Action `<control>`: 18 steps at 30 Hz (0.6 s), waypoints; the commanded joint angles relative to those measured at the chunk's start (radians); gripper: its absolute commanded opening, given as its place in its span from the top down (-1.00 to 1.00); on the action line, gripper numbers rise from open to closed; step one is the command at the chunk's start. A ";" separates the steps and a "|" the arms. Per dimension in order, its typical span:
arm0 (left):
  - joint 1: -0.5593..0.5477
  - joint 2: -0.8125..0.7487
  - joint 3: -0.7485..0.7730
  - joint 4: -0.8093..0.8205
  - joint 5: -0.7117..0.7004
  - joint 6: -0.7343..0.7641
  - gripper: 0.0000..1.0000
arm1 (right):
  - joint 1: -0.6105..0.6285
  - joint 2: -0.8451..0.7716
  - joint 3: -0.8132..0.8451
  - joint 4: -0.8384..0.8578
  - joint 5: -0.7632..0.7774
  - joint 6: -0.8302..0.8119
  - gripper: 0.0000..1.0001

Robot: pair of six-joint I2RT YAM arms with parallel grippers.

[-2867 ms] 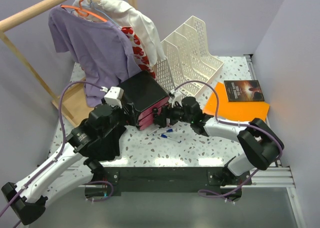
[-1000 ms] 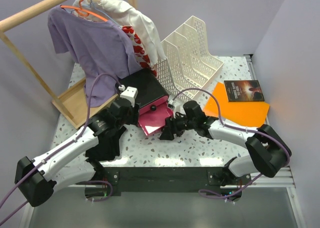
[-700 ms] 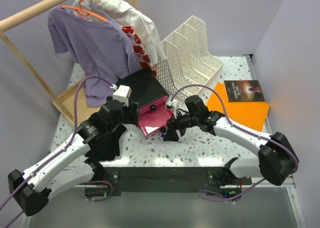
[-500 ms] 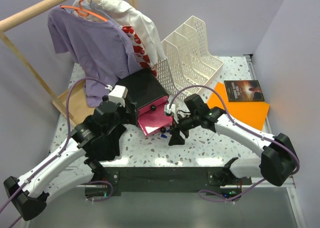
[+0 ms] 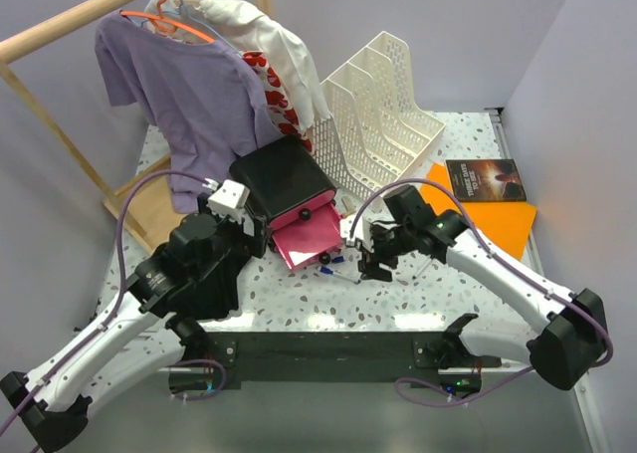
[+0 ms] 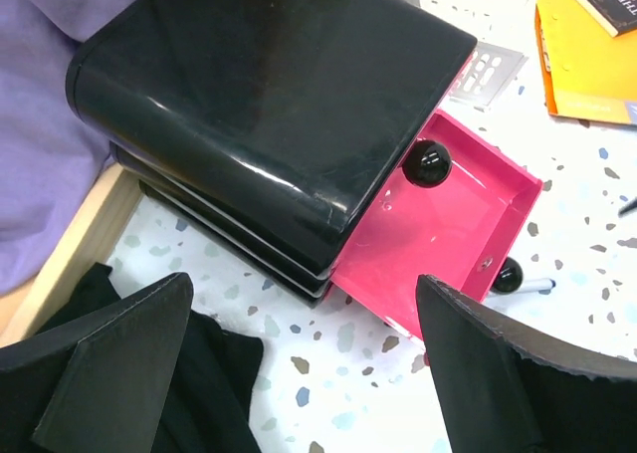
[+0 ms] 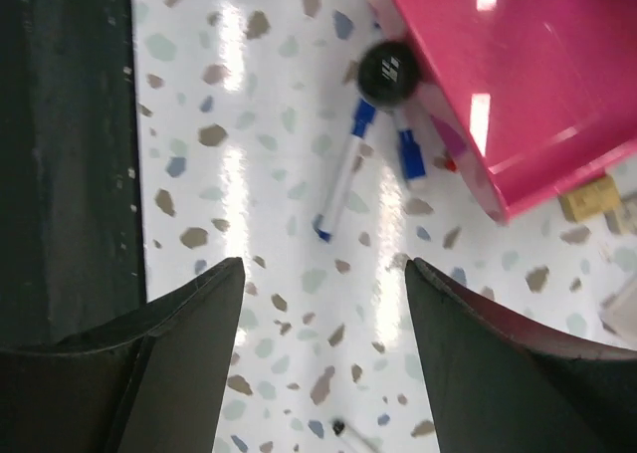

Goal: Organize the desk

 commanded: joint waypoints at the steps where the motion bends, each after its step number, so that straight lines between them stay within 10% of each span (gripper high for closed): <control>1: 0.005 -0.047 -0.046 0.022 0.013 0.068 -1.00 | -0.128 -0.008 0.020 -0.014 0.085 -0.041 -0.40; 18: 0.005 -0.132 -0.099 0.068 -0.074 0.062 -1.00 | -0.240 0.380 0.197 0.296 0.263 0.574 0.06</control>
